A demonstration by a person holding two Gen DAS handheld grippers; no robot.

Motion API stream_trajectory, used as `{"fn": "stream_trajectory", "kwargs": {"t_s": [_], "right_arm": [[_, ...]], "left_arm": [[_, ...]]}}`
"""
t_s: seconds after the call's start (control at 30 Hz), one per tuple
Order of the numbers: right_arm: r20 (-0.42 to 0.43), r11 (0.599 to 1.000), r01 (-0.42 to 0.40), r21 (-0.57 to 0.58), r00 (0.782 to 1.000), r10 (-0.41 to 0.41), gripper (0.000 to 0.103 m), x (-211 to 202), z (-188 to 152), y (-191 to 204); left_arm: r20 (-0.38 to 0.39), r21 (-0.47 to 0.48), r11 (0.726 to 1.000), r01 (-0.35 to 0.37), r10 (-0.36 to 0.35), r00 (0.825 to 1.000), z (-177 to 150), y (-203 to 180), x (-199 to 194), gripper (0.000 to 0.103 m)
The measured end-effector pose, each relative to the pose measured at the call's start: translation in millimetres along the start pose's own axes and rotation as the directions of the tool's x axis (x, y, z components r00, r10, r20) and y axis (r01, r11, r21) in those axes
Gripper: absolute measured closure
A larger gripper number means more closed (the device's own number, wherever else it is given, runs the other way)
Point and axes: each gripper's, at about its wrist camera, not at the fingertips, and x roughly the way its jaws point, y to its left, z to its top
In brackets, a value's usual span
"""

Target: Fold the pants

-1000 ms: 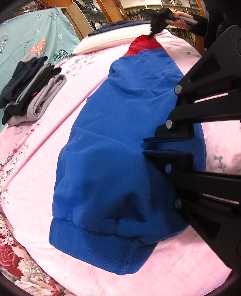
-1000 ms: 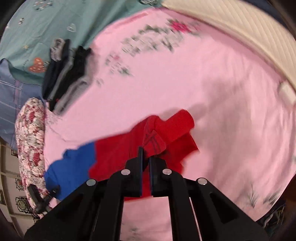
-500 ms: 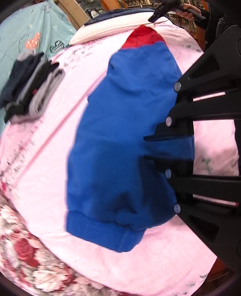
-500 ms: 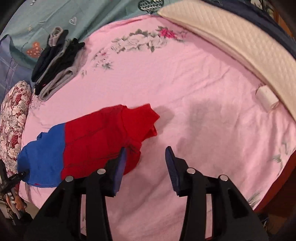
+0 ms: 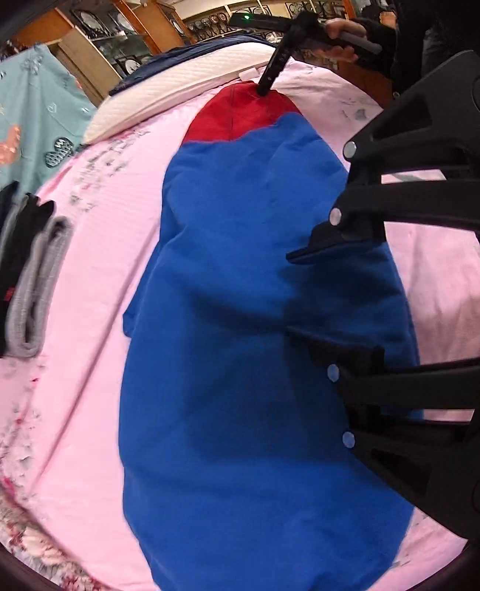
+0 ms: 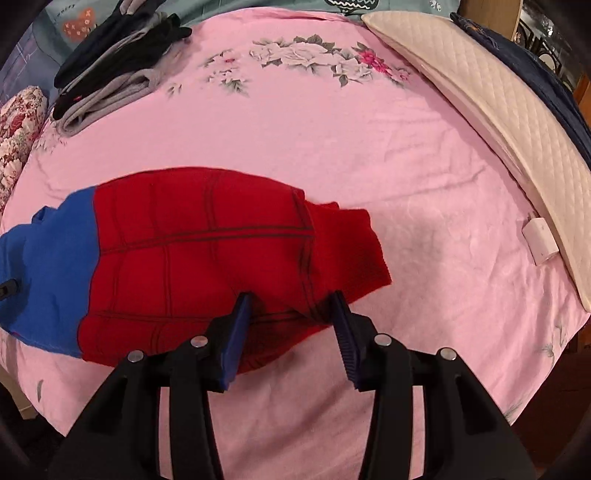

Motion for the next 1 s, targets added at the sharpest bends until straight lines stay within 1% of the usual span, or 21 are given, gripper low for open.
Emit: {"fn": "stream_trajectory", "kwargs": {"t_s": [0.07,0.13,0.17,0.2,0.23,0.27,0.3,0.33,0.37,0.4,0.43,0.47,0.5,0.57,0.63,0.7,0.77,0.8,0.9,0.97,1.0], "right_arm": [[0.015,1.000,-0.007,0.006,1.000,0.007,0.057,-8.2,-0.3,1.6],[0.076,0.999,-0.018,-0.046,0.997,0.021,0.057,-29.1,6.4,21.4],[0.104,0.995,-0.059,-0.086,0.992,0.067,0.057,-39.8,12.7,36.2],[0.120,0.982,-0.134,-0.135,0.981,0.151,0.058,-50.2,20.4,55.5],[0.113,0.957,-0.223,-0.187,0.963,0.246,0.058,-56.8,28.4,75.9],[0.079,0.916,-0.314,-0.250,0.936,0.343,0.061,-59.6,38.8,103.6],[0.044,0.881,-0.366,-0.301,0.917,0.396,0.065,-58.9,48.1,129.8],[0.019,0.854,-0.390,-0.345,0.907,0.422,0.066,-57.6,55.3,153.9],[-0.004,0.822,-0.406,-0.399,0.898,0.441,0.070,-53.7,63.4,183.2],[-0.030,0.791,-0.417,-0.447,0.891,0.453,0.077,-46.9,71.3,212.6],[-0.060,0.766,-0.428,-0.479,0.887,0.458,0.080,-38.0,78.9,237.3],[-0.093,0.745,-0.436,-0.505,0.886,0.455,0.087,-23.9,86.8,264.3],[-0.105,0.739,-0.428,-0.521,0.891,0.442,0.091,-10.3,94.6,283.8],[-0.104,0.735,-0.400,-0.548,0.904,0.415,0.091,13.6,106.1,313.6],[-0.128,0.726,-0.407,-0.554,0.903,0.409,0.091,33.3,113.5,329.4],[-0.160,0.727,-0.418,-0.545,0.903,0.398,0.091,49.6,116.9,337.4],[-0.186,0.722,-0.426,-0.545,0.901,0.392,0.091,55.3,112.6,341.0],[-0.194,0.718,-0.421,-0.554,0.904,0.381,0.091,58.2,109.7,343.0],[-0.187,0.706,-0.390,-0.592,0.918,0.351,0.091,59.4,101.3,348.2],[-0.194,0.697,-0.394,-0.600,0.916,0.351,0.091,57.5,98.6,346.8],[-0.198,0.694,-0.398,-0.600,0.914,0.354,0.089,55.7,97.7,345.7]], "left_arm": [[0.015,0.019,1.000,0.005,-0.005,1.000,-12.2,-0.1,-4.7,0.068],[0.027,0.018,1.000,0.025,-0.026,0.999,-19.3,2.2,-6.8,0.068],[0.034,0.010,0.999,0.044,-0.044,0.998,-22.0,5.0,-7.6,0.068],[0.038,0.006,0.998,0.057,-0.057,0.998,-24.1,6.1,-9.1,0.068],[0.044,0.001,0.997,0.074,-0.074,0.996,-25.4,9.3,-9.6,0.068],[0.048,-0.001,0.996,0.085,-0.085,0.995,-26.3,10.8,-9.4,0.068],[0.051,-0.001,0.996,0.089,-0.089,0.995,-26.6,12.8,-10.3,0.068],[0.055,0.005,0.996,0.089,-0.089,0.994,-27.9,13.1,-11.3,0.068],[0.057,0.012,0.996,0.086,-0.087,0.995,-28.6,12.2,-11.3,0.068],[0.058,0.017,0.996,0.083,-0.084,0.995,-28.0,10.6,-12.0,0.068],[0.059,0.025,0.997,0.080,-0.081,0.995,-28.2,9.6,-12.0,0.068],[0.059,0.030,0.996,0.080,-0.082,0.995,-28.3,9.9,-12.6,0.068],[0.059,0.032,0.996,0.083,-0.085,0.995,-27.9,10.1,-13.0,0.068],[0.061,0.037,0.994,0.103,-0.105,0.993,-27.7,12.7,-12.9,0.068],[0.061,0.035,0.991,0.128,-0.130,0.990,-27.6,16.0,-12.3,0.068],[0.060,0.033,0.988,0.151,-0.153,0.986,-27.5,20.4,-12.4,0.068],[0.058,0.033,0.985,0.171,-0.172,0.983,-26.3,22.9,-11.7,0.068],[0.057,0.035,0.983,0.178,-0.180,0.982,-25.7,23.9,-11.2,0.068],[0.056,0.037,0.981,0.191,-0.193,0.980,-23.6,25.7,-10.4,0.068],[0.057,0.034,0.979,0.199,-0.201,0.978,-21.9,26.2,-9.0,0.068],[0.058,0.034,0.979,0.201,-0.203,0.977,-22.5,28.2,-9.6,0.068]]}}
